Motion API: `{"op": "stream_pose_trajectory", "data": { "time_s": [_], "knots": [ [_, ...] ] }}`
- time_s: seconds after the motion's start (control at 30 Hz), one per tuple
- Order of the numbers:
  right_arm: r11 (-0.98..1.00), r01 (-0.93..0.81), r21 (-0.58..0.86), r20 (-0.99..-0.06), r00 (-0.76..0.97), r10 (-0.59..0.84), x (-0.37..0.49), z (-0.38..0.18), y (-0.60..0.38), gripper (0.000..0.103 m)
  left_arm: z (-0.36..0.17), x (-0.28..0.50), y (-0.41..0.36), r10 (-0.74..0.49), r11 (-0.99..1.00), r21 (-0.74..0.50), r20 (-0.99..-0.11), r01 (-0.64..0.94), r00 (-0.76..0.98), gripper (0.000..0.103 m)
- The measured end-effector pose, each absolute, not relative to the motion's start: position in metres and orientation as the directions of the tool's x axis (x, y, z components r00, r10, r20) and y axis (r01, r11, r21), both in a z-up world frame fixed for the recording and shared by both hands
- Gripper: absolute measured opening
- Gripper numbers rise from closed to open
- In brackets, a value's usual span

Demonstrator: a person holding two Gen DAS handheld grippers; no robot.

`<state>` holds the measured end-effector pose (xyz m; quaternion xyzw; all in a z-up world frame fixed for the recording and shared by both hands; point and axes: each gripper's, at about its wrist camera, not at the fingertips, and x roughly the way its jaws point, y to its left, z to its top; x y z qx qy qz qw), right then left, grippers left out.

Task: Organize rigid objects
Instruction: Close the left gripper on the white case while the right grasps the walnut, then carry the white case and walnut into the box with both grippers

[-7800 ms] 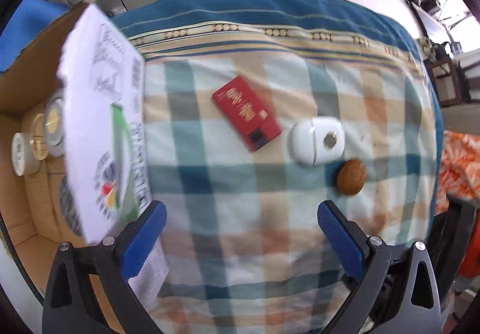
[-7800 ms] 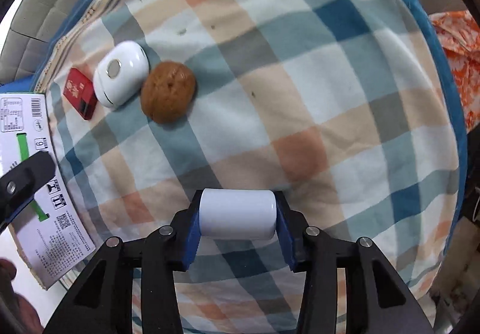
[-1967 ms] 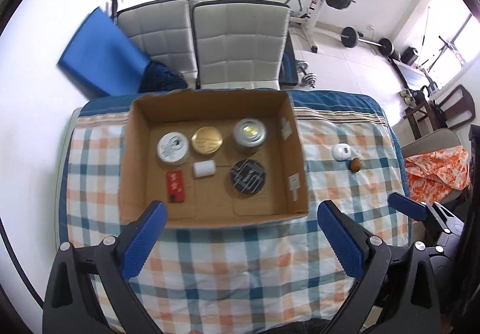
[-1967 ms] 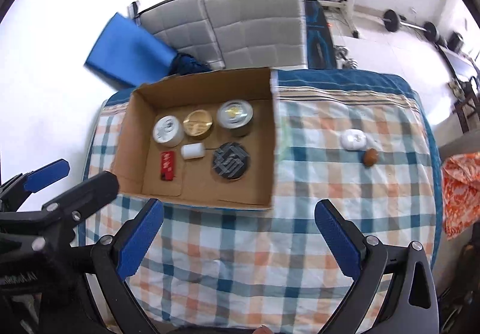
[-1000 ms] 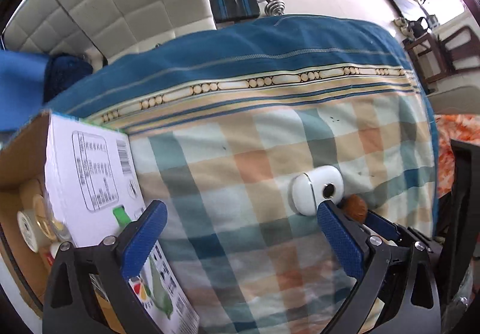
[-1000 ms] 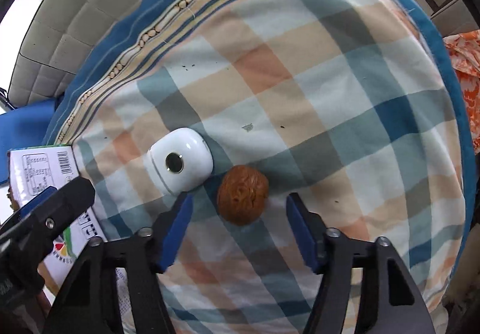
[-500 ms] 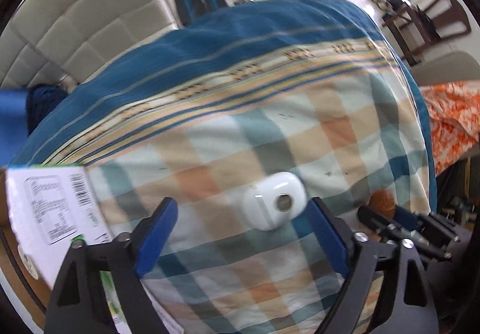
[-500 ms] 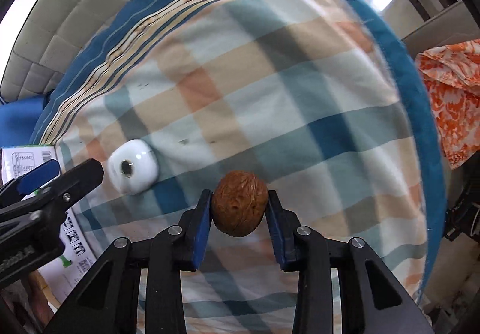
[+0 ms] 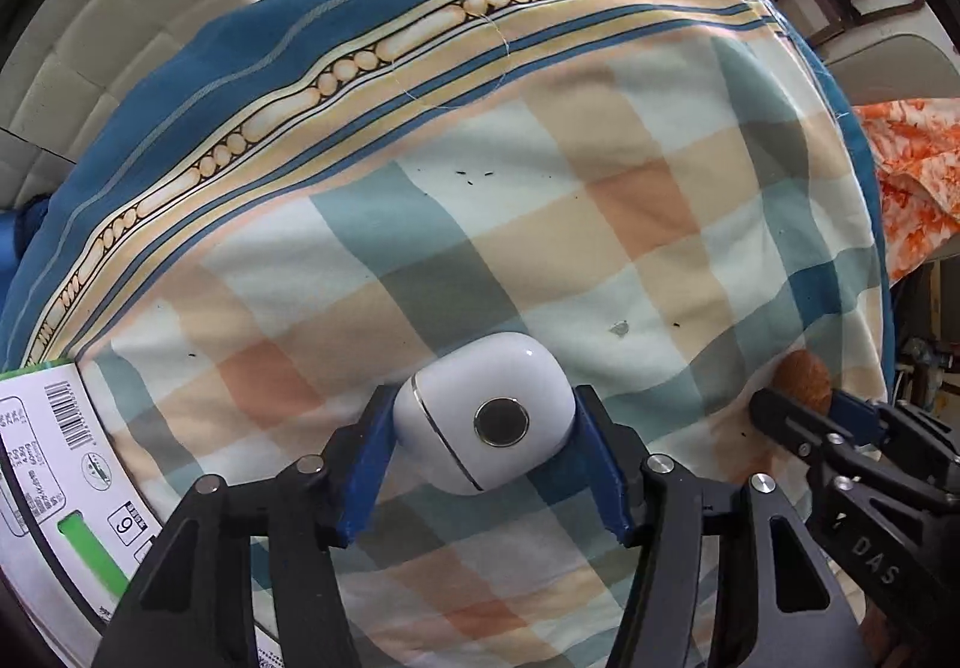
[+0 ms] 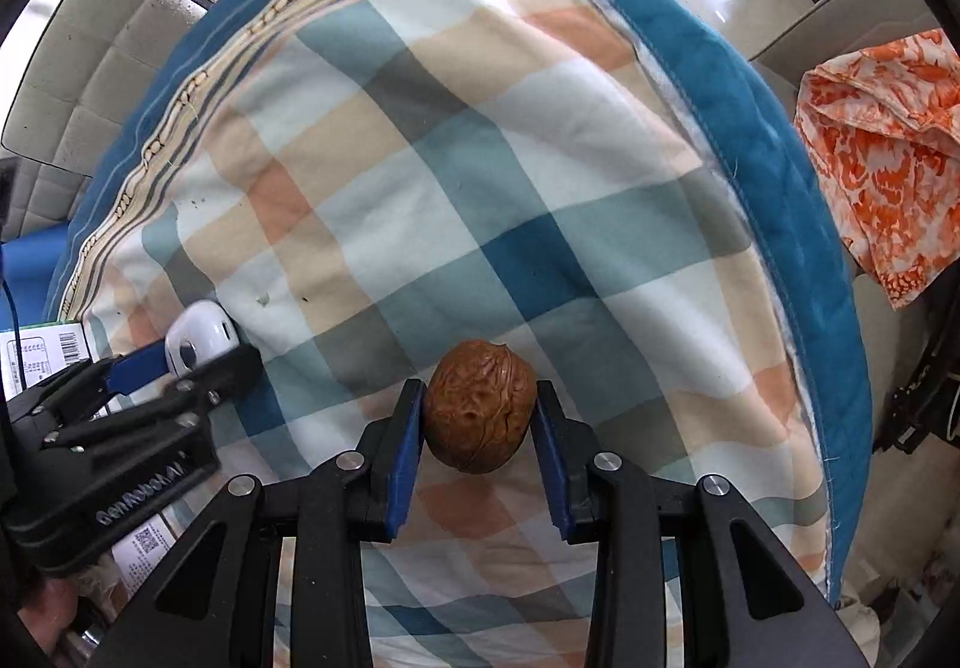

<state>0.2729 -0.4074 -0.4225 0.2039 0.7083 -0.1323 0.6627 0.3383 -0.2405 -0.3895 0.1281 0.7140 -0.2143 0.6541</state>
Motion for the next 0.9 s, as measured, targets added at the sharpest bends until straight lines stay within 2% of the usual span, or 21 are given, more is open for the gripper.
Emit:
{"op": "stream_pose_trajectory", "data": {
  "time_s": [0.4,0.7,0.9],
  "knots": [
    [0.909,0.405,0.097,-0.993,-0.019,0.114,0.261,-0.404,-0.389,0.037,-0.350,0.321,-0.203,-0.141,0.907,-0.146,-0.989,0.395,-0.042,0.055],
    [0.937,0.319,0.143,-0.990,0.044,0.137,0.253,-0.352,-0.354,0.037,-0.291,0.306,-0.157,-0.241,0.913,-0.216,-0.970,0.346,0.029,0.055],
    [0.953,0.241,0.184,-0.982,0.093,0.166,0.246,-0.296,-0.299,0.037,-0.242,0.293,-0.118,-0.296,0.920,-0.250,-0.948,0.303,0.117,0.055]
  ]
}}
